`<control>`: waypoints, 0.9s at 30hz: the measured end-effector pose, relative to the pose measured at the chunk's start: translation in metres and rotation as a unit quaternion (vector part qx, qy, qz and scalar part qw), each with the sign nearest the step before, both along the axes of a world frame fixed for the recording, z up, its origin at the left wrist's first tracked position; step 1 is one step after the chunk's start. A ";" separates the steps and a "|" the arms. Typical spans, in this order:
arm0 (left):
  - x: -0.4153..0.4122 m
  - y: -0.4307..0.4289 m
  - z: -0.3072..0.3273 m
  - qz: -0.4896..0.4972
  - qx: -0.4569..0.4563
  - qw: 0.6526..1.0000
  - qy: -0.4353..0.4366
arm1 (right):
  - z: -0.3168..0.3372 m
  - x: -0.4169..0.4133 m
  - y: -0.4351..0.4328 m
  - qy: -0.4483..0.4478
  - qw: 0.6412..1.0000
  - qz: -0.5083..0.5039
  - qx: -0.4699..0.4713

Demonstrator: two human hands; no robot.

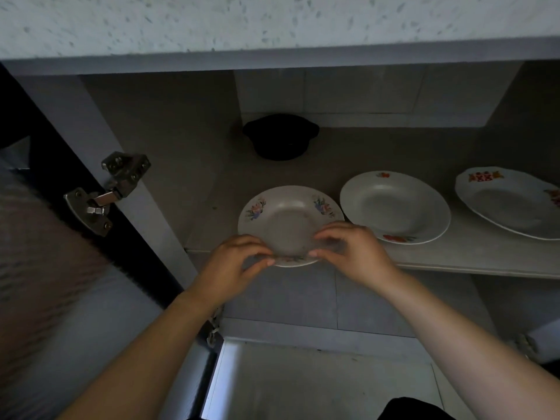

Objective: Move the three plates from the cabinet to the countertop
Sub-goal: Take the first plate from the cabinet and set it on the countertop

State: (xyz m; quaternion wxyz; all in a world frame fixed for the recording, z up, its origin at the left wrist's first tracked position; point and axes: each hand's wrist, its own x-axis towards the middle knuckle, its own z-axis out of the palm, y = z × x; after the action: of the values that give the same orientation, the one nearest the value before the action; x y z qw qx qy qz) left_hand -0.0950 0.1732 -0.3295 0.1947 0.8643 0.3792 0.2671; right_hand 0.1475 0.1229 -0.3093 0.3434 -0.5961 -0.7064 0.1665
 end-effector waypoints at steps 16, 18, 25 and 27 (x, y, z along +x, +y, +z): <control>0.015 0.024 -0.002 0.217 -0.203 0.946 -0.128 | -0.002 -0.012 0.015 0.061 0.959 -0.260 -0.097; 0.015 0.020 -0.001 0.219 -0.209 0.942 -0.147 | -0.002 -0.013 0.013 0.067 0.959 -0.254 -0.103; 0.011 0.018 0.006 0.215 -0.224 0.941 -0.137 | 0.003 -0.016 0.003 0.104 0.953 -0.264 -0.109; 0.016 0.022 0.011 0.218 -0.219 0.943 -0.125 | 0.004 -0.018 0.004 0.123 0.948 -0.266 -0.125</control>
State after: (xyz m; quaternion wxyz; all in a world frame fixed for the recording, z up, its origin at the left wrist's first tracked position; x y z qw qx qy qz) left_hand -0.0789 0.1954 -0.3185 0.3618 0.6566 0.5796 0.3195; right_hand 0.1297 0.1268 -0.3056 0.3819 -0.7753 -0.4485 0.2280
